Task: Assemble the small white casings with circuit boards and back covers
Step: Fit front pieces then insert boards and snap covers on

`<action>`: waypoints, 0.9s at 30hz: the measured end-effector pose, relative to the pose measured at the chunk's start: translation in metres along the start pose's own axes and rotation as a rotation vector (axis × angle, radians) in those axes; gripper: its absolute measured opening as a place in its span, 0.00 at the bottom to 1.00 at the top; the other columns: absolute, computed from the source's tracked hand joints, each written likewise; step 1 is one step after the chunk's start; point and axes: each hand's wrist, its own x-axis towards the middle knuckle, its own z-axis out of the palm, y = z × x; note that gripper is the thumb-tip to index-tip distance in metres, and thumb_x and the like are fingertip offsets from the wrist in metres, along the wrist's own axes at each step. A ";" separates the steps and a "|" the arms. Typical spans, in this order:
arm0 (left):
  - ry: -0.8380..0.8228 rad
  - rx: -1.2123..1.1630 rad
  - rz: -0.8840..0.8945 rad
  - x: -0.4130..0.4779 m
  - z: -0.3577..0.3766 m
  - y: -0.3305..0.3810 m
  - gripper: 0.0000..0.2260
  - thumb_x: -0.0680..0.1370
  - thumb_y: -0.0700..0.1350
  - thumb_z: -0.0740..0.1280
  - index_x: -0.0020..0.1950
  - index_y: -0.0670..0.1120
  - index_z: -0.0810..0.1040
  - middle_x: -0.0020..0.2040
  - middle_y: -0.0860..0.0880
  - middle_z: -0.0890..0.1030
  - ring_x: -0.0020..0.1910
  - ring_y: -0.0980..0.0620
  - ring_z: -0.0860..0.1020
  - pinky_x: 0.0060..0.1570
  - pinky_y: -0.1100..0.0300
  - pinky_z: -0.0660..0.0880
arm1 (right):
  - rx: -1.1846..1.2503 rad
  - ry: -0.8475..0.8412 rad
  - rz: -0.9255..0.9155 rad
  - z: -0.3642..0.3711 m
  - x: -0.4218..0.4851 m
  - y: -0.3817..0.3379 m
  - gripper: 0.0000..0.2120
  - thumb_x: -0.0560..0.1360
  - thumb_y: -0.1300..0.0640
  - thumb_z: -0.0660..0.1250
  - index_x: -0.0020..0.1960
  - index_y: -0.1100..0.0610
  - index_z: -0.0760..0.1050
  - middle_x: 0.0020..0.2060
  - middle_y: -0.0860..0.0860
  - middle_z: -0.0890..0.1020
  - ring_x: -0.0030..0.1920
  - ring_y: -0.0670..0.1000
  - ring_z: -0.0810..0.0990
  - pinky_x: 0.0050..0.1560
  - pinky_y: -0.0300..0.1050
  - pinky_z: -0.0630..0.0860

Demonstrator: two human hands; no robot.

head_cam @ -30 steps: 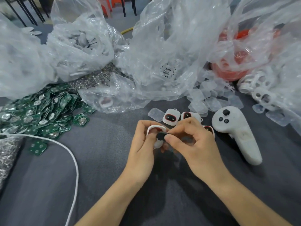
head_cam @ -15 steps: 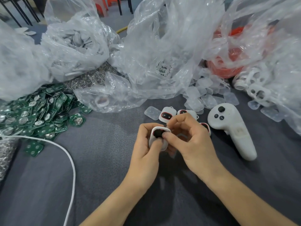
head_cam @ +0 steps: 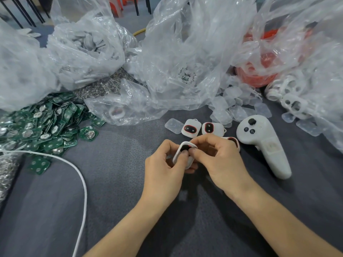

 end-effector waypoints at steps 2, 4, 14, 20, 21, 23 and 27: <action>-0.018 0.004 -0.001 -0.001 -0.002 0.001 0.06 0.78 0.34 0.65 0.41 0.41 0.76 0.37 0.45 0.83 0.35 0.49 0.84 0.35 0.61 0.80 | -0.022 -0.010 0.015 0.000 0.000 0.000 0.08 0.73 0.64 0.70 0.43 0.51 0.80 0.37 0.45 0.84 0.37 0.40 0.82 0.37 0.30 0.74; -0.032 -0.017 -0.026 -0.002 -0.002 0.002 0.06 0.78 0.34 0.64 0.42 0.40 0.75 0.37 0.43 0.82 0.36 0.49 0.84 0.35 0.60 0.80 | -0.023 0.004 -0.005 0.001 -0.002 -0.001 0.08 0.73 0.65 0.70 0.43 0.53 0.80 0.36 0.45 0.84 0.37 0.40 0.82 0.37 0.30 0.75; -0.118 -0.315 -0.267 0.007 -0.009 0.008 0.07 0.80 0.31 0.56 0.53 0.41 0.68 0.38 0.44 0.84 0.35 0.45 0.84 0.33 0.56 0.81 | -0.229 0.015 -0.250 0.001 -0.004 -0.006 0.06 0.74 0.60 0.70 0.49 0.52 0.82 0.43 0.45 0.82 0.46 0.41 0.81 0.47 0.31 0.75; -0.089 -0.417 -0.267 0.012 -0.016 0.006 0.12 0.78 0.30 0.56 0.49 0.38 0.79 0.46 0.39 0.84 0.43 0.42 0.84 0.39 0.59 0.80 | -0.302 0.228 -0.323 -0.014 0.007 -0.001 0.04 0.75 0.61 0.69 0.44 0.55 0.82 0.42 0.47 0.82 0.44 0.43 0.79 0.45 0.32 0.74; -0.075 -0.450 -0.286 0.014 -0.017 0.006 0.12 0.79 0.30 0.57 0.49 0.38 0.79 0.46 0.39 0.84 0.43 0.42 0.84 0.39 0.59 0.80 | -0.316 0.255 -0.300 -0.016 0.010 0.002 0.03 0.75 0.61 0.69 0.45 0.56 0.82 0.42 0.47 0.82 0.44 0.43 0.79 0.46 0.32 0.74; -0.061 -0.493 -0.321 0.017 -0.019 0.004 0.11 0.78 0.30 0.58 0.50 0.37 0.79 0.46 0.39 0.84 0.42 0.44 0.84 0.37 0.61 0.79 | -0.314 0.293 -0.255 -0.019 0.013 0.005 0.04 0.75 0.60 0.68 0.46 0.57 0.82 0.43 0.47 0.82 0.44 0.43 0.80 0.46 0.33 0.75; -0.022 -0.505 -0.298 0.021 -0.021 0.000 0.11 0.78 0.29 0.58 0.49 0.37 0.78 0.43 0.41 0.85 0.41 0.45 0.84 0.37 0.62 0.79 | -0.311 0.329 -0.256 -0.021 0.016 0.004 0.05 0.75 0.61 0.68 0.45 0.56 0.82 0.43 0.47 0.83 0.45 0.44 0.81 0.47 0.33 0.75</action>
